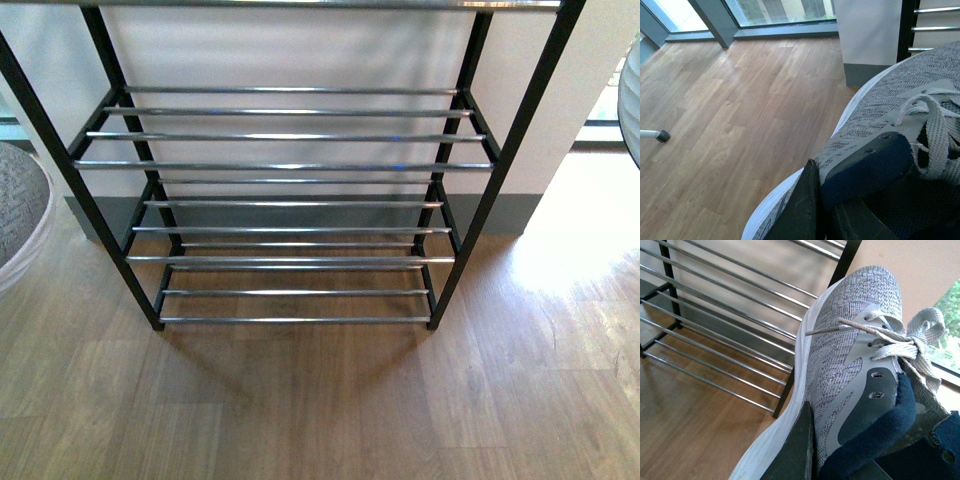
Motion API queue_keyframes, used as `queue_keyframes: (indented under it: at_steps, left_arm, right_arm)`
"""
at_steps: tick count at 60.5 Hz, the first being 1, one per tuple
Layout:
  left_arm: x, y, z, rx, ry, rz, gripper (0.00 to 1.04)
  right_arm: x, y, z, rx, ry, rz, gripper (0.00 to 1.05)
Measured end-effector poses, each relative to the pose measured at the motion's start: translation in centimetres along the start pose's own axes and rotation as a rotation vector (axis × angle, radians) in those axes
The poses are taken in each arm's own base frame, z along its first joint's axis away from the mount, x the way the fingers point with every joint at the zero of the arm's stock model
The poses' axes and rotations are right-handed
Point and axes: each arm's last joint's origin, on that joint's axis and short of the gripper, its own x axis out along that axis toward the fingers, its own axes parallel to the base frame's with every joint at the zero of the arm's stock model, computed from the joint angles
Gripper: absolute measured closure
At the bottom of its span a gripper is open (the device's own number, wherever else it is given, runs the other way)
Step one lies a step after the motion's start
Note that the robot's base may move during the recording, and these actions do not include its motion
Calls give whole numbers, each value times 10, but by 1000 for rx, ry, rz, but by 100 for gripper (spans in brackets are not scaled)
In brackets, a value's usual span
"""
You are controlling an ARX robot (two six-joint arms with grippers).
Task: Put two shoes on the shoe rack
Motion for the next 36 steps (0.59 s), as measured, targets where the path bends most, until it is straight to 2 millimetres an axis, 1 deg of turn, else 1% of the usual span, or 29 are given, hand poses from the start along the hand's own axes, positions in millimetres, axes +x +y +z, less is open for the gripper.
queue_keyframes:
  at_steps: [36]
  left_arm:
    - [0,0,0,-2,-2,6,103]
  right_arm:
    - [0,0,0,0,-2,2,103]
